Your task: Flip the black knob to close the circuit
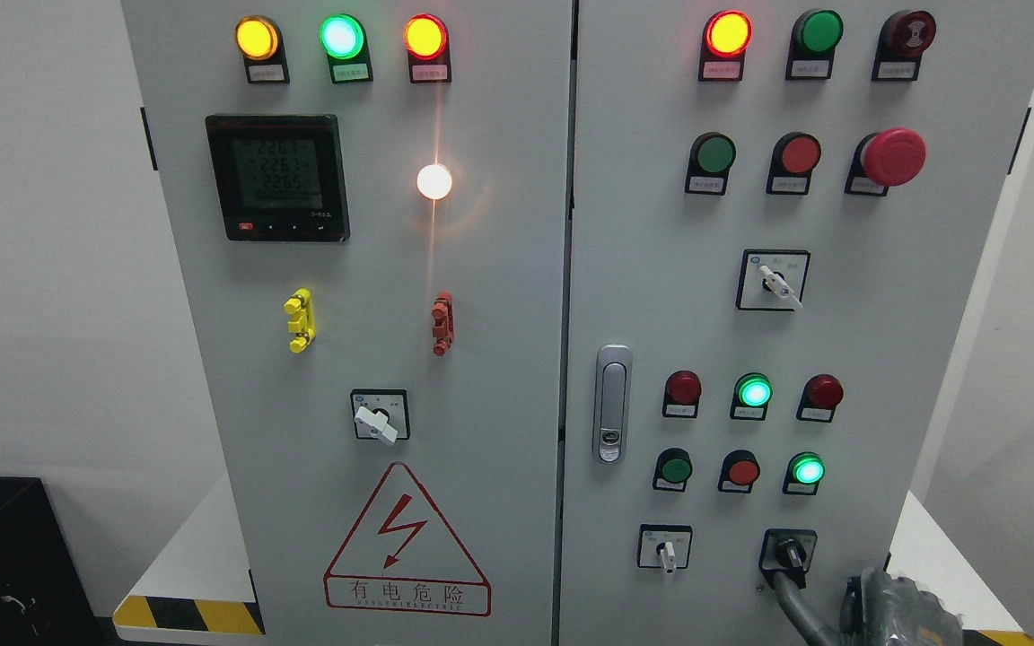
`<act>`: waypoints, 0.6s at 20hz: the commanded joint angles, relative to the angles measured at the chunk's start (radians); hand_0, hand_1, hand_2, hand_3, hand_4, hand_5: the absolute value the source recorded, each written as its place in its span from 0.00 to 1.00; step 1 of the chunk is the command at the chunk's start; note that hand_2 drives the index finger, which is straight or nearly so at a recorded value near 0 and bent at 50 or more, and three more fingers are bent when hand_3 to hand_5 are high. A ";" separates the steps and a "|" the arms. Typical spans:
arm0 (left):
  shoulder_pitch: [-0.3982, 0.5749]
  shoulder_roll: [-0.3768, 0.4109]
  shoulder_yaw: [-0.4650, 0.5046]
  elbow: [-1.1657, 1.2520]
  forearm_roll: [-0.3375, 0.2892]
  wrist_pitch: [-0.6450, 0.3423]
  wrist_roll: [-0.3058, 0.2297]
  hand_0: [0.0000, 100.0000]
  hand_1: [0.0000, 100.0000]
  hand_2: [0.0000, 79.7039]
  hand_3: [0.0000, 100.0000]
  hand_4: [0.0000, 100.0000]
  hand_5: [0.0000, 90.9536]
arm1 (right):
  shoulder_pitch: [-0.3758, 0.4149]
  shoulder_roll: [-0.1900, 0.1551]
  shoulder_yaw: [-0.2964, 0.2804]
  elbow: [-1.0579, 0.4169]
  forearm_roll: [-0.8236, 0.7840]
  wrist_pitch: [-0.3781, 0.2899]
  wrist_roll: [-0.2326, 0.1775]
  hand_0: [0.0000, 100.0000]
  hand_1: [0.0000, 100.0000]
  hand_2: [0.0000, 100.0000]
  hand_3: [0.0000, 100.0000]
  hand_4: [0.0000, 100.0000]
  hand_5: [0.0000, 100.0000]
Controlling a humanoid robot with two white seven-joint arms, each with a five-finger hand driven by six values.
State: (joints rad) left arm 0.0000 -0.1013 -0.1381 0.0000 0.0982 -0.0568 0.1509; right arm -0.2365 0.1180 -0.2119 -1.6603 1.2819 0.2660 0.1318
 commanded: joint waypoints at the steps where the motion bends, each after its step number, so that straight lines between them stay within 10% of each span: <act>1: 0.023 0.000 0.000 -0.029 0.000 0.000 -0.001 0.12 0.56 0.00 0.00 0.00 0.00 | 0.000 0.000 -0.026 -0.001 -0.003 0.002 -0.001 0.00 0.03 0.92 1.00 1.00 1.00; 12: 0.023 0.000 0.000 -0.029 0.000 0.000 -0.001 0.12 0.56 0.00 0.00 0.00 0.00 | -0.009 -0.001 -0.029 -0.001 -0.004 0.002 -0.001 0.00 0.03 0.93 1.00 1.00 1.00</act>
State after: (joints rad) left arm 0.0000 -0.1013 -0.1381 0.0000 0.0982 -0.0568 0.1509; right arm -0.2401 0.1177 -0.2293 -1.6604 1.2793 0.2679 0.1327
